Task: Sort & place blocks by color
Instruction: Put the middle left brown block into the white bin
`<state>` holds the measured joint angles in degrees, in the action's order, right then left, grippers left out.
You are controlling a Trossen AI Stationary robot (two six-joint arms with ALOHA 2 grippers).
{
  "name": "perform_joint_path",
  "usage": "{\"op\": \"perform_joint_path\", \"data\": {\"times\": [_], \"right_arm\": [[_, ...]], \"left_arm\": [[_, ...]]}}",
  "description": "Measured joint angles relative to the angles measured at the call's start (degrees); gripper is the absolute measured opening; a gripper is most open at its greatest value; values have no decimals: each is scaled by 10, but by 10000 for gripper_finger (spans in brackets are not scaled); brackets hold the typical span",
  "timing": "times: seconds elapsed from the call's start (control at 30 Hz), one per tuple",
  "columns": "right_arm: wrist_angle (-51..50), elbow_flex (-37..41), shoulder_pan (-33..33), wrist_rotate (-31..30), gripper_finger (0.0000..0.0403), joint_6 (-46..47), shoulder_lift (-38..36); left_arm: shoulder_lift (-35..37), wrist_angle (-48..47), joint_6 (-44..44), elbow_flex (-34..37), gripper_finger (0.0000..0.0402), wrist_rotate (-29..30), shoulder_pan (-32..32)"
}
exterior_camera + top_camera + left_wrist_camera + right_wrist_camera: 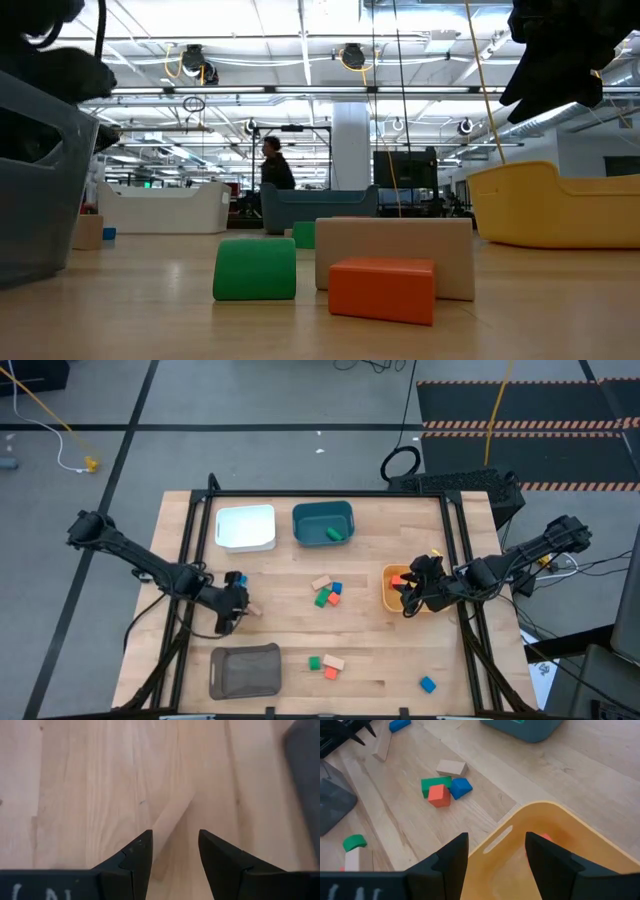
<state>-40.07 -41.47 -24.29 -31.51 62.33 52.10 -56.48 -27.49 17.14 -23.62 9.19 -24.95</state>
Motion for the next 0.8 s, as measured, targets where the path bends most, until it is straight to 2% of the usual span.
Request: {"op": "perform_joint_path", "data": {"times": [0.17,0.37,0.8], "right_arm": [[0,0,0,0,187,0,0],[0,0,0,0,187,0,0],[0,0,0,0,187,0,0]], "left_arm": [[-42,8,-22,-1,161,31,0],[-50,1,-46,-2,161,48,0],[-50,-22,-40,-2,161,14,-14]]}}
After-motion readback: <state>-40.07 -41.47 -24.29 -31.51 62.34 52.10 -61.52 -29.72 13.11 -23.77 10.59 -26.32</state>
